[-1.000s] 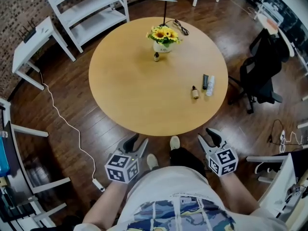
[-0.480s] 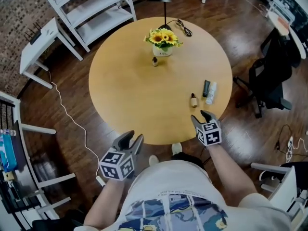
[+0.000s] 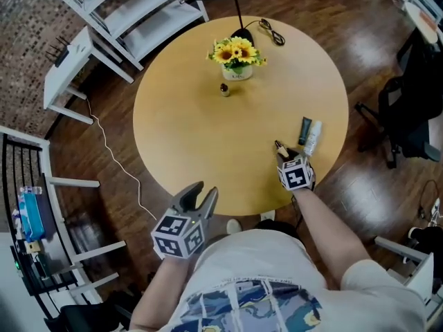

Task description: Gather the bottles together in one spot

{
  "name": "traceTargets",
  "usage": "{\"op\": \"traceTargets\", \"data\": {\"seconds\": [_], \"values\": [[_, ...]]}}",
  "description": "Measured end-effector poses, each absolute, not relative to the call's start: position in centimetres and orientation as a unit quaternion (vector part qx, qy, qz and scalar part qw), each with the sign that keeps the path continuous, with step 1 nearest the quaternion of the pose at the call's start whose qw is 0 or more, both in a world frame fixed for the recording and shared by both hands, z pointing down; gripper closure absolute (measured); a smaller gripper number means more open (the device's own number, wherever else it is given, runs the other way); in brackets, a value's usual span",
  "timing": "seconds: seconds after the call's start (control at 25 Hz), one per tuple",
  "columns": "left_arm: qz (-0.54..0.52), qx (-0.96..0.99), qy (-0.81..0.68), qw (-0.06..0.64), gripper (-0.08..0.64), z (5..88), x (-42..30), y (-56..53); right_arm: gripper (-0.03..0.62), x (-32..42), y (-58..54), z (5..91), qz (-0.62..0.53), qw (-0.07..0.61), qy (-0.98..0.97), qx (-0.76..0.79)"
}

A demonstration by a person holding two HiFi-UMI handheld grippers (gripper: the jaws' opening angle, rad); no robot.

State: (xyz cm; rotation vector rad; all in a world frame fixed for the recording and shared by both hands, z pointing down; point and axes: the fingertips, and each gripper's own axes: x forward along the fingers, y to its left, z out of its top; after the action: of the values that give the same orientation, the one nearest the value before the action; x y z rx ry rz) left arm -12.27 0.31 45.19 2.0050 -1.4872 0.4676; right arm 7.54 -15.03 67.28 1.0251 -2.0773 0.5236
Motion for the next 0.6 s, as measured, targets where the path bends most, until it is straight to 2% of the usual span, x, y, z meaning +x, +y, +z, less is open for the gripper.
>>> {"op": "traceTargets", "data": {"seconds": [0.16, 0.44, 0.6], "values": [[0.180, 0.763, -0.541, 0.305, 0.397, 46.0, -10.0, -1.2, 0.434, 7.8, -14.6, 65.6, 0.215, 0.339, -0.834, 0.379], [0.128, 0.811, -0.458, 0.341, 0.397, 44.4, -3.0, -6.6, 0.434, 5.5, -10.7, 51.3, 0.150, 0.156, -0.926, 0.308], [0.075, 0.819, -0.422, 0.381, 0.395, 43.3, 0.4, -9.8, 0.434, 4.8, -8.8, 46.2, 0.105, 0.098, -0.947, 0.288]]}}
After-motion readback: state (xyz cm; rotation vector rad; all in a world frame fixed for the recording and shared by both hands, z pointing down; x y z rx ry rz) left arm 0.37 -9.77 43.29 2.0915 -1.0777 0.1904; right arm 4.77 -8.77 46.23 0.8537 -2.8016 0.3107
